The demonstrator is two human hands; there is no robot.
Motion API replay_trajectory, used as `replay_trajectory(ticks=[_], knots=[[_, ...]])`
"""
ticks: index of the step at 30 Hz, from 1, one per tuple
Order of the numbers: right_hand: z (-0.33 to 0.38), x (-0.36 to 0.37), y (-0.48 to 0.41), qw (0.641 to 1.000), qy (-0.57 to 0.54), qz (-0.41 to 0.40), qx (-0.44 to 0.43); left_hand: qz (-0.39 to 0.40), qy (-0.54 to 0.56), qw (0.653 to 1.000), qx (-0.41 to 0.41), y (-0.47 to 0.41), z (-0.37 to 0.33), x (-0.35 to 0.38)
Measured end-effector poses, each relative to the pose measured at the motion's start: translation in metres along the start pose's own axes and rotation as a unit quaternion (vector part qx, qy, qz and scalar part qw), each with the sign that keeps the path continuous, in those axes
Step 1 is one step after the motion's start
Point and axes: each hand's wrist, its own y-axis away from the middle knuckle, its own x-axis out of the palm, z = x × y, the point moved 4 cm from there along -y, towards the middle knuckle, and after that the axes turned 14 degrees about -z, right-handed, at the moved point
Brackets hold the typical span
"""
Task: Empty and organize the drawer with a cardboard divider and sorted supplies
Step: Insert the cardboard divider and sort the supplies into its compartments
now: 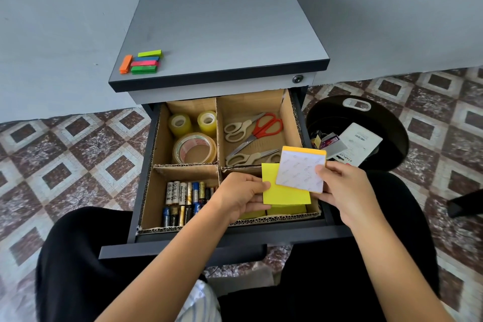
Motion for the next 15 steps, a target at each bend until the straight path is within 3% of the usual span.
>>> replay_trajectory(ticks=[9, 15], knots=[[0.002, -0.007, -0.002, 0.999, -0.007, -0.033, -0.018, -0.032, -0.048, 0.998, 0.019, -0.001, 0.003, -0.002], [0.002, -0.004, 0.000, 1.000, -0.001, -0.026, -0.012, -0.107, -0.134, 0.983, 0.061, -0.013, 0.010, -0.005]])
